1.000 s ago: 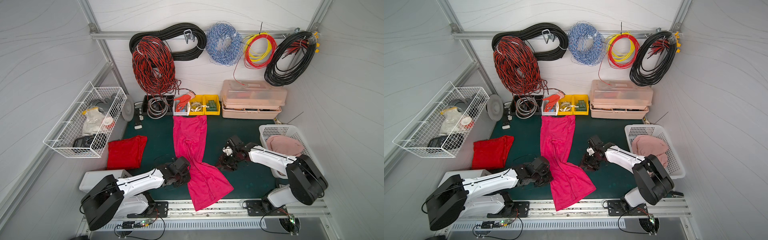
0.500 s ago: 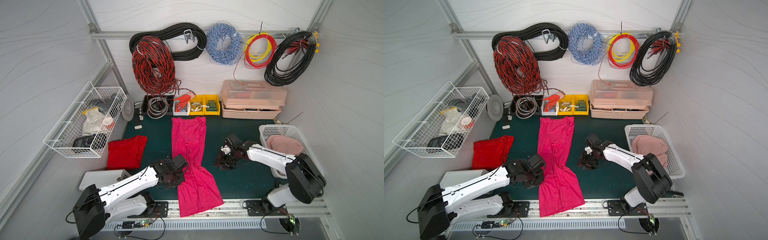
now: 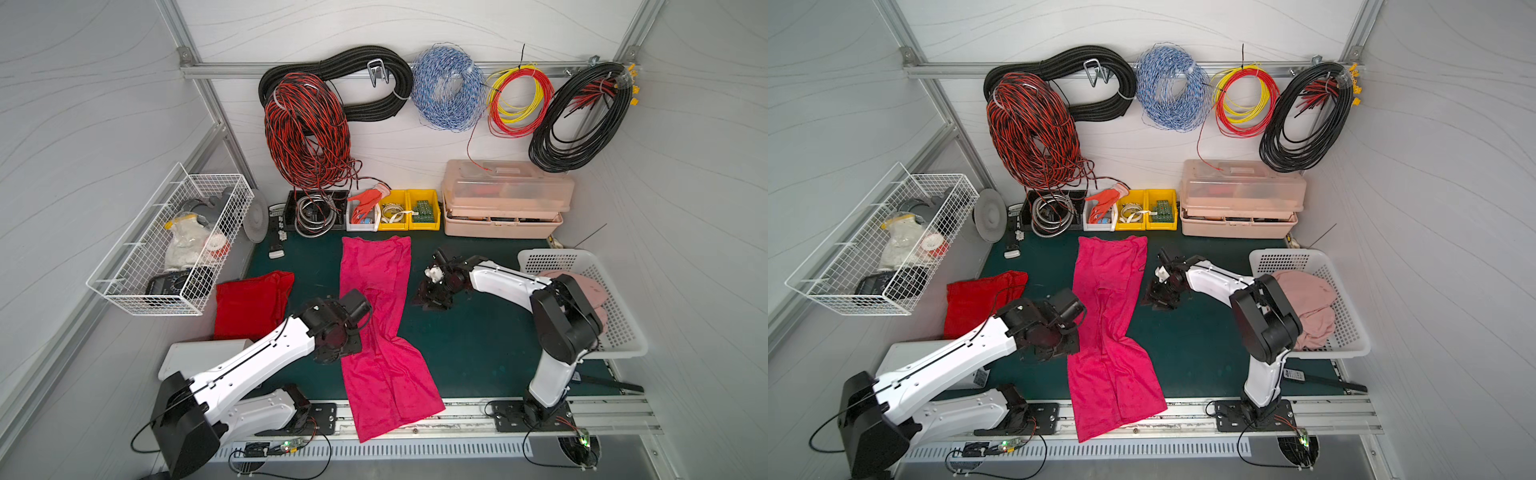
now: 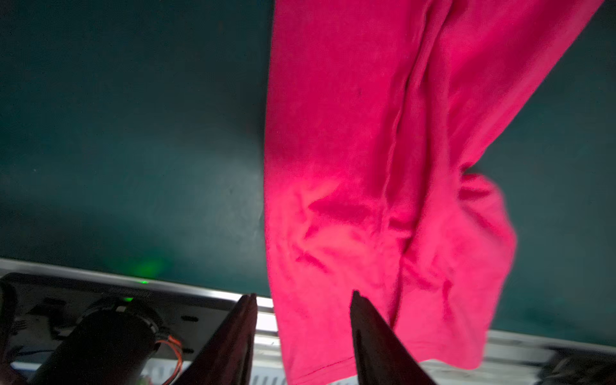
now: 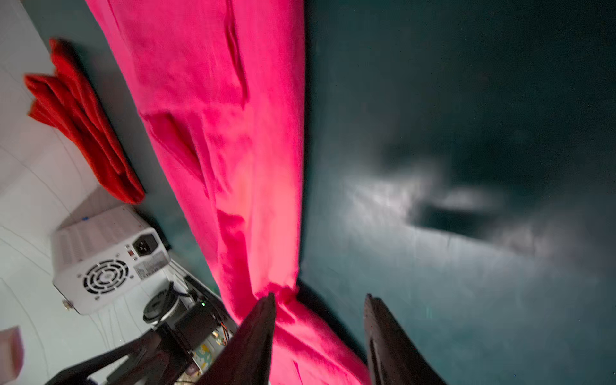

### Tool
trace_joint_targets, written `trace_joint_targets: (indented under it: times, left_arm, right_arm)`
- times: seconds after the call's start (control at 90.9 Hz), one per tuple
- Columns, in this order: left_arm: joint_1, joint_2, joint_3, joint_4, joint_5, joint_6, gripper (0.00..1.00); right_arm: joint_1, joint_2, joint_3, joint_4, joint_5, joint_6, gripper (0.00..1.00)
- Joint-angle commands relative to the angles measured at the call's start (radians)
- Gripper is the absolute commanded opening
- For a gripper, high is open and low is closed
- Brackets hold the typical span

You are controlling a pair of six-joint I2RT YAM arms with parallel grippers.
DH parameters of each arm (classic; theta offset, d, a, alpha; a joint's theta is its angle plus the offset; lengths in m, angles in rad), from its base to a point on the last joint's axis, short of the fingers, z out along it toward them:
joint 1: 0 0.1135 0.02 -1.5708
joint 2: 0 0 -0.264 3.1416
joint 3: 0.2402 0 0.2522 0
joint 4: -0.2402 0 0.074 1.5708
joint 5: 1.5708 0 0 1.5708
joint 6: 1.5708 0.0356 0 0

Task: Fold and stack t-shirts
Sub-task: Adjust the T-shirt at the center of the board.

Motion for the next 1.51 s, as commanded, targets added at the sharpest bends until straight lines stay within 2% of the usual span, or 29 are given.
trace_joint_targets:
  times: [0.0,0.077,0.132,0.187,0.253,0.352,0.462,0.638,0.881,0.947,1.024,1.057,1.123,1.178,1.343,1.497]
  left_arm:
    - [0.206,0.015,-0.018,0.104,-0.017,0.177,0.52]
    - [0.419,0.062,-0.075,0.324,0.09,0.293,0.52]
    - [0.539,0.135,-0.087,0.464,0.159,0.342,0.51]
    - [0.613,0.237,-0.054,0.553,0.19,0.375,0.5]
    - [0.654,0.379,0.042,0.591,0.225,0.409,0.5]
    - [0.67,0.566,0.176,0.649,0.274,0.447,0.49]
    - [0.69,0.705,0.267,0.725,0.366,0.432,0.5]
    - [0.698,0.825,0.306,0.845,0.52,0.382,0.5]
    - [0.695,0.992,0.38,0.873,0.624,0.372,0.48]
    - [0.692,1.011,0.381,0.893,0.631,0.371,0.39]
    - [0.689,1.035,0.399,0.893,0.641,0.373,0.2]
    - [0.686,1.049,0.415,0.885,0.65,0.375,0.16]
    - [0.671,1.087,0.466,0.844,0.664,0.389,0.09]
    - [0.653,1.111,0.51,0.817,0.676,0.399,0.0]
    - [0.569,1.17,0.638,0.781,0.682,0.396,0.0]
    - [0.535,1.259,0.791,0.69,0.633,0.344,0.0]
  right_arm:
    - [-0.08,0.132,0.099,0.085,-0.023,-0.032,0.48]
    - [-0.115,0.222,0.187,0.109,-0.04,-0.028,0.48]
    - [-0.133,0.272,0.237,0.122,-0.056,-0.019,0.48]
    - [-0.146,0.309,0.273,0.142,-0.075,-0.006,0.48]
    - [-0.153,0.339,0.311,0.152,-0.087,0.004,0.48]
    - [-0.153,0.371,0.348,0.149,-0.094,0.011,0.48]
    - [-0.153,0.386,0.339,0.17,-0.094,0.03,0.48]
    - [-0.142,0.402,0.283,0.251,-0.119,0.075,0.49]
    - [-0.105,0.454,0.322,0.257,-0.127,0.085,0.49]
    - [-0.103,0.464,0.332,0.247,-0.112,0.08,0.43]
    - [-0.104,0.477,0.355,0.209,-0.069,0.069,0.24]
    - [-0.107,0.492,0.38,0.178,-0.058,0.052,0.17]
    - [-0.109,0.518,0.433,0.106,-0.032,0.011,0.07]
    - [-0.118,0.508,0.439,0.073,0.018,-0.009,0.04]
    - [-0.185,0.401,0.349,0.123,0.122,0.001,0.03]
    - [-0.246,0.442,0.463,0.008,0.125,-0.061,0.04]
